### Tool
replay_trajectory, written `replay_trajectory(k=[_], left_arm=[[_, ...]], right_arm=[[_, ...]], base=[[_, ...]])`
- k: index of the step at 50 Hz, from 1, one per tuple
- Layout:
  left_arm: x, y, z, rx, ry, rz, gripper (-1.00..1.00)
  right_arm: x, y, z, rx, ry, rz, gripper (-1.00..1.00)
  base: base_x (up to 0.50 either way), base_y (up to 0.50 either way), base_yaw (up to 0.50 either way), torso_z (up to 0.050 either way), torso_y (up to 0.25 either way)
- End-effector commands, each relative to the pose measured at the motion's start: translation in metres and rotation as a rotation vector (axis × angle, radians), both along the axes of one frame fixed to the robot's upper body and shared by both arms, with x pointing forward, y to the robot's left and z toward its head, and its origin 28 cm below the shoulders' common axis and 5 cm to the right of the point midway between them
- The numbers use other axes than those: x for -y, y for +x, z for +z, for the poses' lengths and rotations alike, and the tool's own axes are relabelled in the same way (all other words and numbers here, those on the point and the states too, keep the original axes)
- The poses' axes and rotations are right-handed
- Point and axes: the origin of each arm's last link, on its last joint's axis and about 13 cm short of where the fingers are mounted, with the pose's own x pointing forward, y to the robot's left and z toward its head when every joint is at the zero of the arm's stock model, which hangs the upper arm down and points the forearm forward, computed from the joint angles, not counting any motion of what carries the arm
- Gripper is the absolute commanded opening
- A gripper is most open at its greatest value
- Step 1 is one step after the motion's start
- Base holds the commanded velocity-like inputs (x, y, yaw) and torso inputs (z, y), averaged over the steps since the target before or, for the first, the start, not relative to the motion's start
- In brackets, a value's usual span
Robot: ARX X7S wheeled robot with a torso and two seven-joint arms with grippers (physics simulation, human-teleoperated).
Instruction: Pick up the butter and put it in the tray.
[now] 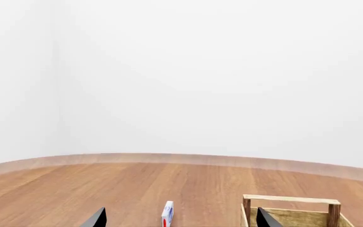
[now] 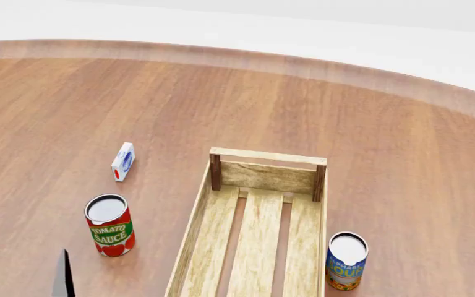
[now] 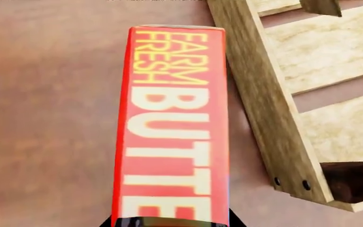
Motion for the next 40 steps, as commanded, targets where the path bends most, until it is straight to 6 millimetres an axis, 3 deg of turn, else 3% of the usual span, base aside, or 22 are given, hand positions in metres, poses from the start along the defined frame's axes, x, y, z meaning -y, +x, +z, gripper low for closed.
replay_trajectory(k=[1,24,40], left_arm=[[0.000,0.002,0.002,0.007,-0.014,-0.012,1.00],[-0.001,0.002,0.005,0.007,-0.017,-0.008,1.00],[-0.002,0.000,0.009,0.016,-0.024,-0.009,1.00]], right_arm=[[-0.006,-0.007,-0.005,-0.052,0.057,0.027,-1.00],[-0.010,-0.012,0.014,-0.012,0.038,0.054,-1.00],[-0.011,-0.028,0.061,0.084,0.037,0.078,-1.00]], base=[[0.00,0.00,0.00,0.000,0.000],[0.00,0.00,0.00,0.000,0.000],[0.00,0.00,0.00,0.000,0.001]])
